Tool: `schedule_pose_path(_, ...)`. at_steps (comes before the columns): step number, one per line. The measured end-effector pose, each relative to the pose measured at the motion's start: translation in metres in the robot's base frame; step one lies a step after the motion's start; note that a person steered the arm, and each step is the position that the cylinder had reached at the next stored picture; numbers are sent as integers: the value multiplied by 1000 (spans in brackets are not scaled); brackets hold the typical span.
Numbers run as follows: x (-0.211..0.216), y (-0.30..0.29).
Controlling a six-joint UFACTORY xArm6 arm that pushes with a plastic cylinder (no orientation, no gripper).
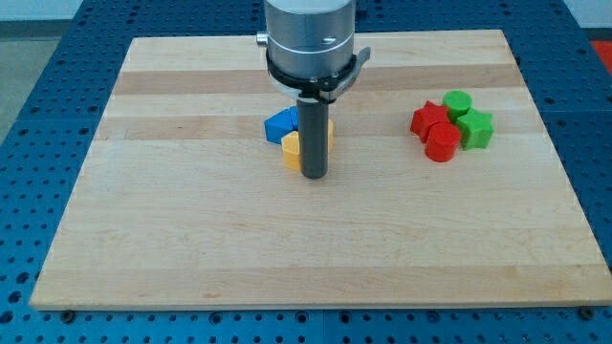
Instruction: Move the yellow hexagon closer to the red star
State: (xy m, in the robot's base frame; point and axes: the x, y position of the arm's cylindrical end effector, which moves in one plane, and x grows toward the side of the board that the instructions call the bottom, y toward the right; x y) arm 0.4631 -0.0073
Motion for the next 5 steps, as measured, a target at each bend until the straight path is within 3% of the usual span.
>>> schedule_pose_path(1,3,0)
schedule_pose_path(3,70,-17)
schedule_pose_path(4,76,-49)
schedule_pose_path(5,43,-87)
